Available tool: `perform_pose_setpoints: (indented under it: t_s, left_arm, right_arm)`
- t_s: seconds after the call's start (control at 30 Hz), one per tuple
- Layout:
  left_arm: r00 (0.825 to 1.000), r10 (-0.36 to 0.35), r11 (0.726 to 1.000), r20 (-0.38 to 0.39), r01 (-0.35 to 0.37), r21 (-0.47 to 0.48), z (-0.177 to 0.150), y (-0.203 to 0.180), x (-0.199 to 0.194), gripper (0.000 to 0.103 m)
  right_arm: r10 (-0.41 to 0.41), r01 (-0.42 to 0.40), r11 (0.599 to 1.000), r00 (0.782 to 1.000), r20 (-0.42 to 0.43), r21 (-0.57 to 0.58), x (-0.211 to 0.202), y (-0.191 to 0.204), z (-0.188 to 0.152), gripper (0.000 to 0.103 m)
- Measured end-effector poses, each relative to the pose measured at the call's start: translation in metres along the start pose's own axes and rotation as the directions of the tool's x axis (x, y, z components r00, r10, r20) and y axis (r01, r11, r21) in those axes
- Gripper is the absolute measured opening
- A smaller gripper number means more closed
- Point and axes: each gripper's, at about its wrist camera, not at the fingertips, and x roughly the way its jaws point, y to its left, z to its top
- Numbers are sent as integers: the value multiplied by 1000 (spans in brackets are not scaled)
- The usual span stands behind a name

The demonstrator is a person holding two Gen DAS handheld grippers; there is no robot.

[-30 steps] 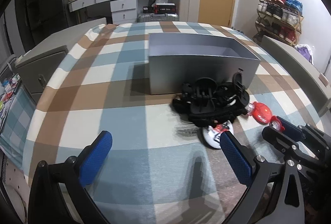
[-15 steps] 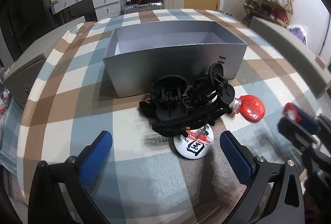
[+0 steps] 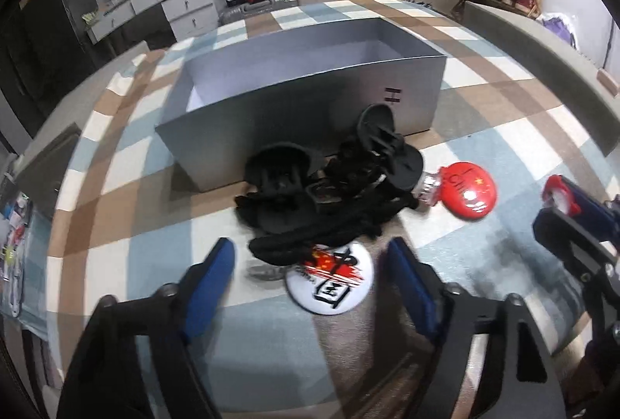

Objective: Organize jewelry
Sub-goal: 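Grasp the clear plastic ring with red part using the right gripper, then grasp a black hair clip with the left gripper while the right holds the ring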

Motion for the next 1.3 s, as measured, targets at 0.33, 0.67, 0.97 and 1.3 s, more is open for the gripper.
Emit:
perform_pose_setpoints:
  t_s: [0.33,0.67,0.97,1.3]
  left_arm:
    - [998,-67,997,1,67,31,-1,-1,-8,28]
    - [985,-174,984,6,174,-40,-4,19,-12,28]
    - [964,-265,961,12,265,-77,-6,36,-13,28]
    - [964,-266,964,-8,266,-27,-8,30,-5,73]
  right_arm:
    - [12,-12,1000,1000,6,-5,-5,3,1,29]
    - [9,-9,999,1000,-8,-30,-5,10,5,29]
    - [10,-12,997,1000,-17,-80,0,31,13,29]
    - [14,-18,993,999,-36,-113,4,48,12,29]
